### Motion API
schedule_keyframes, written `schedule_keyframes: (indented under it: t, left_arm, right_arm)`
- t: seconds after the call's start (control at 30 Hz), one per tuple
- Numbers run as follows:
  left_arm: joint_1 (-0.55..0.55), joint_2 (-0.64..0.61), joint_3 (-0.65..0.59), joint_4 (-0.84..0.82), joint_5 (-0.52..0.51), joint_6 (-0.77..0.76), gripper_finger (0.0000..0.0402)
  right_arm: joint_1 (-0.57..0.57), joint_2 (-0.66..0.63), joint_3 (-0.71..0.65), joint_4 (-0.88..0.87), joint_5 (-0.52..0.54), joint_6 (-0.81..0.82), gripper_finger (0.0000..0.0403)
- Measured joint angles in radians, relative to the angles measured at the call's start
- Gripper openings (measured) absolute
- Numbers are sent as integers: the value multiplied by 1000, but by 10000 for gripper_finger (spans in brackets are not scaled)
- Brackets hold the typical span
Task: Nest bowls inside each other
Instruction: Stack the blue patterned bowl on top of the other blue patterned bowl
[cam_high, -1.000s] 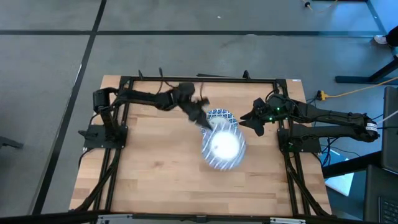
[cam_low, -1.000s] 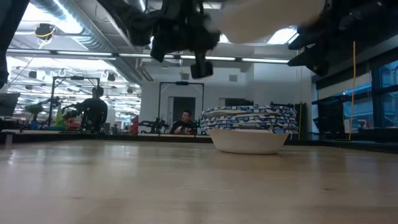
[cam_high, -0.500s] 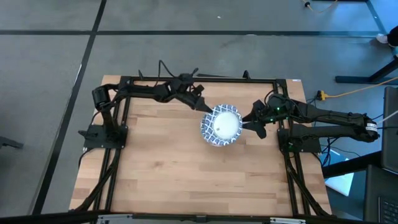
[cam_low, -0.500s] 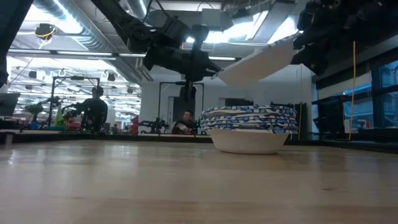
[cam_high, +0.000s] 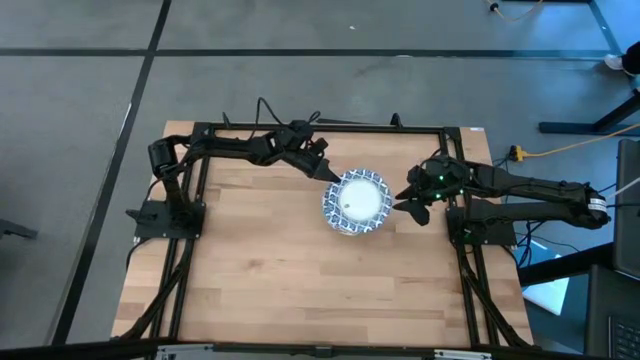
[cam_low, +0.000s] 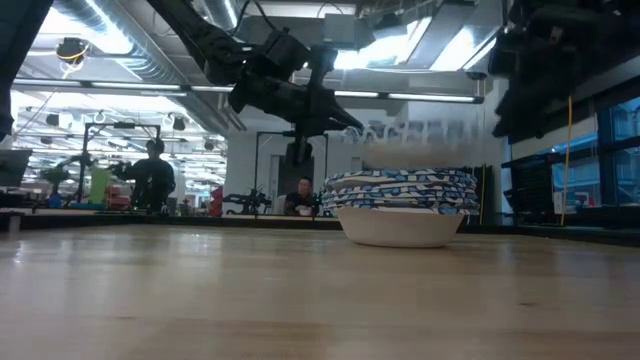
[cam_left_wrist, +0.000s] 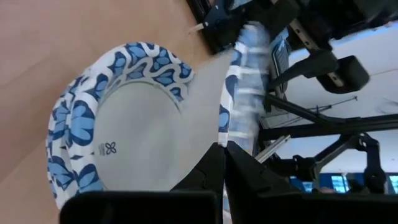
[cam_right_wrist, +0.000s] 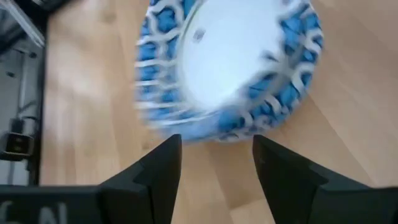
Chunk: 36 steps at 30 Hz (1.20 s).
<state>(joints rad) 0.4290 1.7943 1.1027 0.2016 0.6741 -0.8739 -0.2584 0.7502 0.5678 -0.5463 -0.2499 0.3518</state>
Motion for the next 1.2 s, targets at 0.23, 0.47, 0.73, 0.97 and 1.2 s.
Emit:
schedule_keyframes:
  t: [0.23, 0.47, 0.73, 0.97, 1.2]
  left_arm:
    - [0, 0, 0, 0, -11, 13, 0]
    - [0, 0, 0, -93, -38, 23, 0]
    - [-10, 0, 0, -183, -111, 85, 0]
    - [-14, 0, 0, -186, -157, 109, 22]
    - [-19, 0, 0, -236, -159, 148, 61]
  right_arm:
    - [0, 0, 0, -67, 21, -16, 198]
    - [0, 0, 0, -85, 21, -16, 198]
    - [0, 0, 0, -99, 21, -17, 198]
    - [0, 0, 0, -101, 21, -17, 198]
    - [0, 0, 0, -104, 21, -23, 198]
